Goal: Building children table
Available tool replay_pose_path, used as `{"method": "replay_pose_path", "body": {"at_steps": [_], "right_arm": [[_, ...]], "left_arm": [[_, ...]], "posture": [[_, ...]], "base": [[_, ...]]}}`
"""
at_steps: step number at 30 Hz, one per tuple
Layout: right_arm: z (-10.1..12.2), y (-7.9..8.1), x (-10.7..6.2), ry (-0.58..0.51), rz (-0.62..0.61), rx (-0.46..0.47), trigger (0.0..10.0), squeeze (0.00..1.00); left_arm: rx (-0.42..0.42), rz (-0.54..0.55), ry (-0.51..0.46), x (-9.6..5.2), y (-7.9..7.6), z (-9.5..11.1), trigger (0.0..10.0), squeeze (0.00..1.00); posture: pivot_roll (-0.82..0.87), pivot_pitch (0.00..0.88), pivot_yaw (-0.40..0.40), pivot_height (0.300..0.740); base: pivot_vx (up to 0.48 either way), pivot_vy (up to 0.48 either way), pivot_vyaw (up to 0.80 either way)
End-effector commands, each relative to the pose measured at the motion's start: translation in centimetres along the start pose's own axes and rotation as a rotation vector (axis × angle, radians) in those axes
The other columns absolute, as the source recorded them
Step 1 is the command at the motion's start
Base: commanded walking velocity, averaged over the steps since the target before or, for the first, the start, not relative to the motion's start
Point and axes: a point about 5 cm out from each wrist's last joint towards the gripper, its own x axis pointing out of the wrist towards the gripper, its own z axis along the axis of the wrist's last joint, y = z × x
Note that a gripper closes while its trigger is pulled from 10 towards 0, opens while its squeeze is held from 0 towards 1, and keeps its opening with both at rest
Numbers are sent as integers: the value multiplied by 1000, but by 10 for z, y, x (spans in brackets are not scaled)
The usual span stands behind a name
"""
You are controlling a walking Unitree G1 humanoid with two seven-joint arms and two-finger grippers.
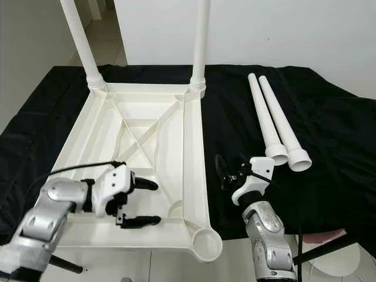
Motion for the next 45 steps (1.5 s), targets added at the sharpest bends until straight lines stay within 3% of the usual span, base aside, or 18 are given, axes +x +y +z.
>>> {"method": "replay_pose_path", "body": {"at_steps": [1, 9, 10, 11, 19, 22, 28, 29, 31, 32, 35, 36, 37, 39, 42, 43, 44, 45], "right_arm": [[-2, 1, -2, 14, 7, 4, 10000, 0], [-2, 0, -2, 16, 2, 0, 10000, 0], [-2, 0, -2, 15, 2, 2, 10000, 0], [-2, 1, -2, 14, 2, 2, 10000, 0], [-2, 2, -1, 14, 5, 4, 10000, 0], [-2, 2, -1, 14, 5, 4, 10000, 0], [-3, 3, 0, 12, 6, 6, 10000, 0], [-3, 3, 0, 11, 5, 7, 10000, 0], [-3, 3, 0, 10, 4, 8, 10000, 0], [-3, 4, 0, 10, 4, 8, 10000, 0], [-3, 4, 0, 10, 4, 8, 10000, 0], [-3, 4, 0, 10, 4, 9, 10000, 0], [-3, 4, 0, 9, 5, 9, 10000, 0], [-3, 4, 0, 9, 5, 9, 10000, 0], [-3, 4, -1, 10, 5, 10, 10000, 0], [-3, 4, -1, 10, 6, 10, 10000, 0], [-3, 4, -1, 10, 6, 10, 10000, 0], [-3, 4, 0, 10, 8, 10, 10000, 0]], "left_arm": [[-13, 36, 60, 5, -5, -7, 10000, 0], [-92, 200, 159, 12, 5, -18, 10000, 0], [-132, 257, 178, 13, 11, -21, 6980, 0], [-165, 321, 184, 13, 17, -23, 0, 0], [-151, 505, 229, 8, 34, -24, 0, 0], [-151, 505, 229, 8, 34, -24, 0, 0], [-167, 723, 273, -3, 59, -25, 0, 0], [-171, 788, 275, -8, 67, -25, 588, 0], [-173, 828, 276, -12, 72, -24, 588, 0], [-172, 858, 274, -16, 76, -24, 2863, 0], [-172, 858, 274, -16, 76, -24, 2863, 0], [-171, 887, 275, -19, 81, -23, 2275, 0], [-137, 874, 277, -20, 82, -21, 10000, 0], [-137, 874, 277, -20, 82, -21, 10000, 0], [-94, 764, 229, -13, 75, -14, 10000, 0], [-128, 687, 159, -8, 68, -9, 10000, 1000], [-128, 687, 159, -8, 68, -9, 10000, 1000], [-112, 604, 112, -2, 60, -3, 10000, 1000]], "posture": [[1, 112, 32, 740], [1, 110, 33, 740], [-1, 109, 34, 740], [-2, 106, 35, 740], [0, 97, 40, 740], [0, 97, 40, 740], [-3, 90, 47, 740], [-4, 89, 49, 740], [-4, 89, 49, 740], [-5, 88, 49, 740], [-5, 88, 49, 740], [-4, 87, 49, 740], [-4, 90, 50, 740], [-4, 90, 50, 740], [-1, 92, 48, 740], [1, 95, 46, 740], [1, 95, 46, 740], [2, 95, 44, 740]], "base": [[0, 0, 0], [0, 0, 0], [0, 0, 0], [0, 0, 0], [0, 0, 0], [0, 0, 0], [0, 0, 0], [0, 0, 0], [0, 0, 0], [0, 0, 0], [0, 0, 0], [0, 0, 0], [0, 0, 0], [0, 0, 0], [0, 0, 0], [0, 0, 0], [0, 0, 0], [0, 0, 0]]}}
